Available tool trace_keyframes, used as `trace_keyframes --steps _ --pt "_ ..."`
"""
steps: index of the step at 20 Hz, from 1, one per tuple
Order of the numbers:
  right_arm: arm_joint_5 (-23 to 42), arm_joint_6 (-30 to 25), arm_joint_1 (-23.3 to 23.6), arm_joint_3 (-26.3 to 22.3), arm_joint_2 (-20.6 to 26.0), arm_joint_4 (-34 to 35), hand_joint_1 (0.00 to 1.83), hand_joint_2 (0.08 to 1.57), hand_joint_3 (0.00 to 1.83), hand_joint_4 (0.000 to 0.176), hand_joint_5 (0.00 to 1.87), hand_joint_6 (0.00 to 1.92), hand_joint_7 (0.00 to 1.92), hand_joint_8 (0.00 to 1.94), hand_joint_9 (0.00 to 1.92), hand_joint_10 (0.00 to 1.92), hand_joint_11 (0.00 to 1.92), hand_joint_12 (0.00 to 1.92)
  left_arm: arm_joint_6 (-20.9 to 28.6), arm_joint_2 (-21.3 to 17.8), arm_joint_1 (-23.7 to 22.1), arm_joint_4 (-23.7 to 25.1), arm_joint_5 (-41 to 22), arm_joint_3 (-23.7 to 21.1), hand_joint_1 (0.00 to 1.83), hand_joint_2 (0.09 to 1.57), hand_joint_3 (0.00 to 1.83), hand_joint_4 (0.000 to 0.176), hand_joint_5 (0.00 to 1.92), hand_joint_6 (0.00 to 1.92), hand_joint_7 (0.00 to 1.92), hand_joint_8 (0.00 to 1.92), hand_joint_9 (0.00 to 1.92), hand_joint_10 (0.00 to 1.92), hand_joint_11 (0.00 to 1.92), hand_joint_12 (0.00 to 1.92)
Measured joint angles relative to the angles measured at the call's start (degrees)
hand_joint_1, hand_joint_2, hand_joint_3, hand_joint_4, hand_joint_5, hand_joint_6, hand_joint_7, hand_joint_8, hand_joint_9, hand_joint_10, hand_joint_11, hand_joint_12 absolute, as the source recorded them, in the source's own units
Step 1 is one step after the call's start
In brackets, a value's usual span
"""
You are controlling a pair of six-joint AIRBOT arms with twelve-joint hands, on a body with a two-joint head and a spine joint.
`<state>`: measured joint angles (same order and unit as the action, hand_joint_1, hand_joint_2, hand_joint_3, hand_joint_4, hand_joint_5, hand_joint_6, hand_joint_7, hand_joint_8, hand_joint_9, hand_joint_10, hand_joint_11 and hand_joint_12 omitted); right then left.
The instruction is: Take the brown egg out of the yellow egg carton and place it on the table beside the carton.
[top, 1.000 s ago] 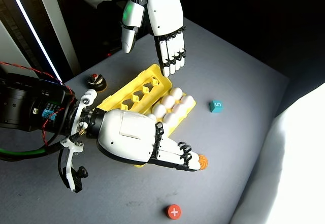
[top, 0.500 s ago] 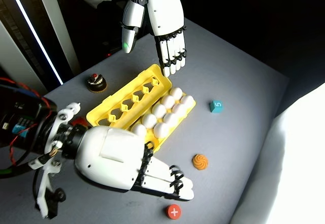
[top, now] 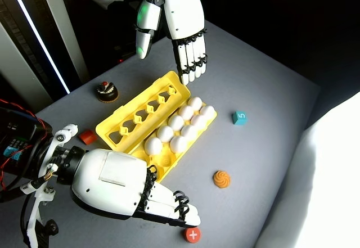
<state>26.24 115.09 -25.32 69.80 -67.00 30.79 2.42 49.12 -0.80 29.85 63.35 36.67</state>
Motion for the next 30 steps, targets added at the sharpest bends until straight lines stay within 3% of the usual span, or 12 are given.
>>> trace_keyframes --steps 11,20,25,30 --pt "0.07 0.28 -1.77 0.35 -0.72 -0.31 1.17 1.0 0.0 0.0 1.27 0.49 0.32 0.0 0.14 0.01 0.0 0.0 0.0 0.0 0.0 0.02 0.02 0.0 0.0 1.22 0.0 0.0 0.1 0.0 0.09 0.0 0.07 0.0 0.0 0.17" --pt "1.84 -0.39 -2.21 0.35 -2.64 -0.37 1.16 1.0 0.0 0.0 1.26 0.5 0.3 0.0 0.12 0.0 0.0 0.0 0.0 0.0 0.0 0.04 0.04 0.0 0.0 1.22 0.0 0.0 0.07 0.0 0.07 0.0 0.05 0.0 0.0 0.11" --pt "3.13 0.24 -2.78 0.35 -3.45 -0.44 1.17 1.02 0.0 0.0 1.2 0.6 0.39 0.0 0.16 0.0 0.0 0.0 0.0 0.0 0.0 0.02 0.02 0.0 0.0 1.22 0.0 0.0 0.08 0.0 0.07 0.0 0.06 0.0 0.0 0.16" --pt "3.34 0.28 -2.78 0.35 -3.48 -0.37 1.18 1.01 0.0 0.0 1.24 0.54 0.36 0.0 0.17 0.0 0.0 0.0 0.0 0.0 0.0 0.07 0.02 0.0 0.0 1.21 0.0 0.0 0.07 0.0 0.06 0.01 0.05 0.0 0.0 0.1"
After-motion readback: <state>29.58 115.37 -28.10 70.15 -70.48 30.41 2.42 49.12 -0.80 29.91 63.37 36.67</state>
